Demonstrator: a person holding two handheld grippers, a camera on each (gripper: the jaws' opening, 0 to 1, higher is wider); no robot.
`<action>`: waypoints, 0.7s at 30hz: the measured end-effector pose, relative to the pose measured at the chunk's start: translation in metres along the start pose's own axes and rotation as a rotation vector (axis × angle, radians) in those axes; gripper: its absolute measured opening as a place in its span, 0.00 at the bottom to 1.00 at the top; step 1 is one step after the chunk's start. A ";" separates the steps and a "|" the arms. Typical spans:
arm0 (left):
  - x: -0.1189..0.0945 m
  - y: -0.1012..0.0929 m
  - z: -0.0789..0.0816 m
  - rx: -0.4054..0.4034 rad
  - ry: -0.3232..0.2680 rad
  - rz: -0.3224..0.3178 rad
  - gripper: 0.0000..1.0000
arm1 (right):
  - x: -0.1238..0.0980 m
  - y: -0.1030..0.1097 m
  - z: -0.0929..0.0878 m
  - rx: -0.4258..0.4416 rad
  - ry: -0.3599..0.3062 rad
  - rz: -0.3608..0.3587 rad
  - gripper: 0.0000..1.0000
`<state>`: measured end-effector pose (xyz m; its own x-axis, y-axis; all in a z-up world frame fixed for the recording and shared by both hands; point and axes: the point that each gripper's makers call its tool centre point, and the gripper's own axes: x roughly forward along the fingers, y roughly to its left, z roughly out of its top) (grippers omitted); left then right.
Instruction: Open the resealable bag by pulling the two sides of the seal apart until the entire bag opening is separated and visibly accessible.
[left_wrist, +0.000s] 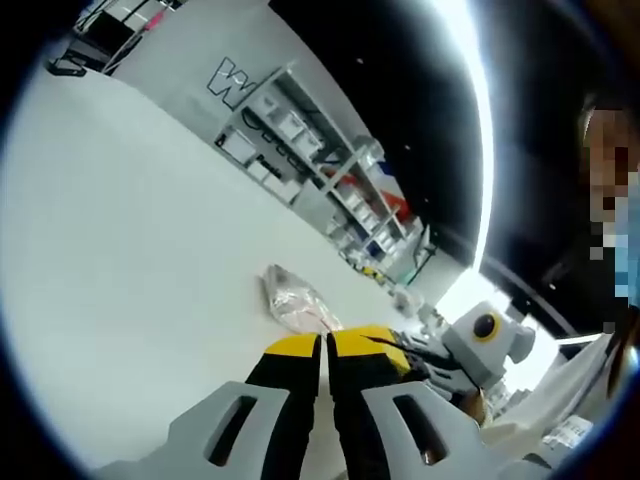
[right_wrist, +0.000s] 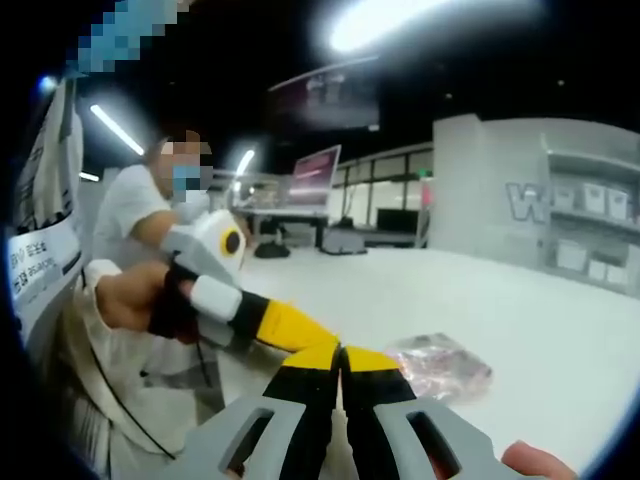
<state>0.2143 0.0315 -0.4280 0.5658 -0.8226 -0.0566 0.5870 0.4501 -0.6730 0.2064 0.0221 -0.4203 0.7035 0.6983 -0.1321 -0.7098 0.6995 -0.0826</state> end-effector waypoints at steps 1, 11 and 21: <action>0.000 0.000 -0.001 0.003 0.003 -0.002 0.01 | 0.000 0.000 0.000 -0.001 0.000 0.000 0.00; 0.000 -0.001 -0.003 0.029 0.000 -0.010 0.00 | -0.001 0.000 -0.001 0.002 0.002 -0.001 0.00; 0.001 -0.002 -0.005 0.035 0.010 -0.016 0.00 | -0.002 -0.003 -0.001 0.007 0.000 -0.012 0.00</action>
<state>0.2108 0.0286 -0.4303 0.5504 -0.8332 -0.0535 0.6161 0.4486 -0.6475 0.2072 0.0182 -0.4211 0.7122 0.6896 -0.1312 -0.7008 0.7092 -0.0769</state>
